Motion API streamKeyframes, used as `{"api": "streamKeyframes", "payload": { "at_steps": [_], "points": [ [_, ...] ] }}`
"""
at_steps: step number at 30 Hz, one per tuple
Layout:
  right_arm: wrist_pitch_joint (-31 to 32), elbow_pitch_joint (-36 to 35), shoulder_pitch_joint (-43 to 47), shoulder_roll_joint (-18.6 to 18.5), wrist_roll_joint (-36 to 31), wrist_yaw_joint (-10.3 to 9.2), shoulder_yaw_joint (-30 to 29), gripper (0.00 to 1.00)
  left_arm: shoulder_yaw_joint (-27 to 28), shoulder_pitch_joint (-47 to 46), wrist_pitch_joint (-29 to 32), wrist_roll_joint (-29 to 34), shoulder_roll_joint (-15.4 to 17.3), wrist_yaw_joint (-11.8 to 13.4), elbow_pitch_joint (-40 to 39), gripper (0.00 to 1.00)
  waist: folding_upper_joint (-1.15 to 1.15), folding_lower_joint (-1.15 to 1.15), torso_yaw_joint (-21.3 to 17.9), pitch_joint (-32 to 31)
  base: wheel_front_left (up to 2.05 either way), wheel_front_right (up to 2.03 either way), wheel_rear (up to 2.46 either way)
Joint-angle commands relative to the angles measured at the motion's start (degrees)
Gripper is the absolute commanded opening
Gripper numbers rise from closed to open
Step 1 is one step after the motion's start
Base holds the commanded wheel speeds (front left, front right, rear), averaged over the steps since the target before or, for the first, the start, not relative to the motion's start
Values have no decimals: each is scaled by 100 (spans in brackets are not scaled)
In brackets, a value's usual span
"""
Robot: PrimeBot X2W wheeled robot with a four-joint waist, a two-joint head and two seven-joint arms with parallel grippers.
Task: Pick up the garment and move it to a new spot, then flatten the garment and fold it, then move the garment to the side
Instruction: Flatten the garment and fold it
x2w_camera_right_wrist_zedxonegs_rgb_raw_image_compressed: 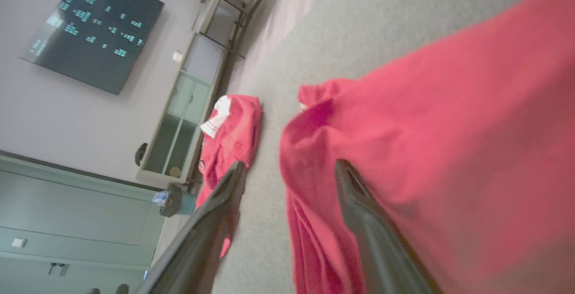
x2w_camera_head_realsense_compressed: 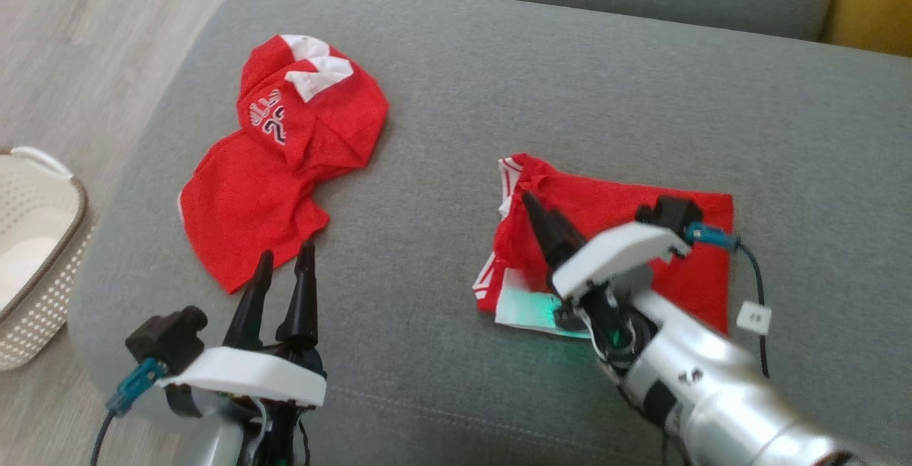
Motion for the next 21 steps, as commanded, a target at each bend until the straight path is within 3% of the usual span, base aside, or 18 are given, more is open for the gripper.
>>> {"api": "streamKeyframes", "payload": {
  "at_steps": [1,5,10,15,21],
  "points": [
    [-151,-169,-378,49,144,39,136,100,223,-234,-33,-9,37,-4,-156,100,0,0,-72,-22,0,0,0],
    [-391,37,-679,49,461,39,407,100,299,-195,-33,26,37,1,-133,100,0,0,-282,-137,0,0,0],
    [-640,800,-1126,47,-126,39,733,100,337,-134,-33,43,37,-2,-202,100,0,0,-619,-308,0,0,0],
    [-682,1298,-1448,-380,-1237,39,781,100,420,-150,-33,-49,37,11,-412,100,0,0,-919,-335,0,0,0],
    [-685,737,-1207,-1176,-2912,39,-208,100,520,-194,-33,-81,37,18,-687,100,0,0,-1135,-273,0,0,0]
  ]
}}
